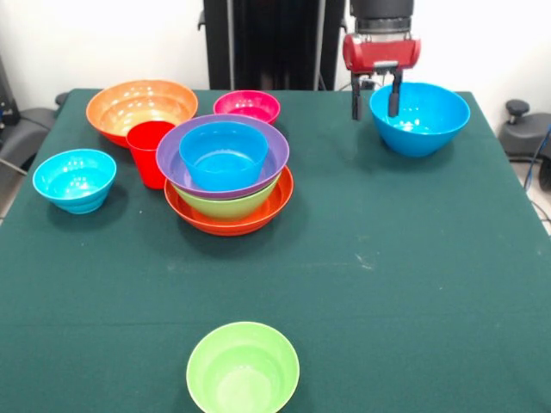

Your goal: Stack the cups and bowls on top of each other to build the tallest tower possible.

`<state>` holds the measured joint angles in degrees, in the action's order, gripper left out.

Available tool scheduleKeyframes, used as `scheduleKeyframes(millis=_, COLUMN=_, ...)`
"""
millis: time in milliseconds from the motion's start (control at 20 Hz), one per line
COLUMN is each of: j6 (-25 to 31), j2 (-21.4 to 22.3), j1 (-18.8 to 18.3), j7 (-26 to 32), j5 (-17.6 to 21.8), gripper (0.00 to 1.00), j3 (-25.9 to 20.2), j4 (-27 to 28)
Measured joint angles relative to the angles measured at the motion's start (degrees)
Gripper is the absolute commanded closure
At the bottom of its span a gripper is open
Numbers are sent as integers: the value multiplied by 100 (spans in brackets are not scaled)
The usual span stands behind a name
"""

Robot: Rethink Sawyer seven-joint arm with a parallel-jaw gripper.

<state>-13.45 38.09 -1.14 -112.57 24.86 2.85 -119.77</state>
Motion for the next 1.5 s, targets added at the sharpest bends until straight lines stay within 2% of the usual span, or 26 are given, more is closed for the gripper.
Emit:
scheduleKeyframes(millis=250, j6=125, j2=334, j1=-47, j7=0, j5=0, gripper=0, j3=-3, j4=-11)
scheduleKeyframes(millis=650, j6=123, j2=294, j1=21, j7=0, j5=1, gripper=0, j3=20, j4=6)
scheduleKeyframes(millis=950, j6=-219, j2=-423, j1=367, j7=0, j5=-1, gripper=0, j3=304, j4=215)
scheduleKeyframes(millis=1500, j6=-1878, j2=-1868, j1=1120, j7=0, j5=-311, gripper=0, j3=1008, j4=393)
